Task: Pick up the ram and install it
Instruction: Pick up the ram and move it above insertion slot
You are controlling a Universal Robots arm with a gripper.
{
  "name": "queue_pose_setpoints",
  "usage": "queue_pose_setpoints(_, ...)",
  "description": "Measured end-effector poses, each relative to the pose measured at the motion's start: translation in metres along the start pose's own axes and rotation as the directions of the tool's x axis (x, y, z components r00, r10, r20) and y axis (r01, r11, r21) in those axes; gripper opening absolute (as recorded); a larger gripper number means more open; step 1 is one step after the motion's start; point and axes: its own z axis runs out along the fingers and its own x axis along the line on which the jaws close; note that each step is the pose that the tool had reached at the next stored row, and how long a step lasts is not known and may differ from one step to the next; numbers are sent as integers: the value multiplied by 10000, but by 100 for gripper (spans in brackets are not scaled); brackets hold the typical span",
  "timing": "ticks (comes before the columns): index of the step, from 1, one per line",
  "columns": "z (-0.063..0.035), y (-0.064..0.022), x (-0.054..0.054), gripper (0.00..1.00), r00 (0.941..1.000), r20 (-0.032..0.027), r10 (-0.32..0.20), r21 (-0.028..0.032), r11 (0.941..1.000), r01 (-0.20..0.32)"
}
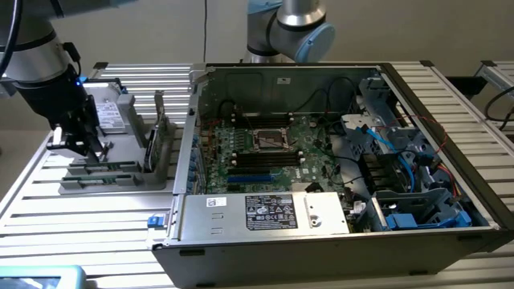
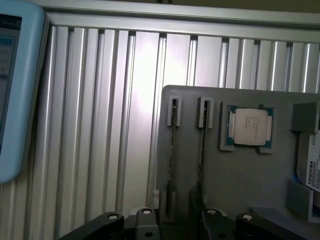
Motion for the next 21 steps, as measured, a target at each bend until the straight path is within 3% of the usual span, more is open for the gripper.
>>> queue_pose_setpoints(21, 354, 5, 33, 36, 10000, 1, 59, -3, 10000, -59)
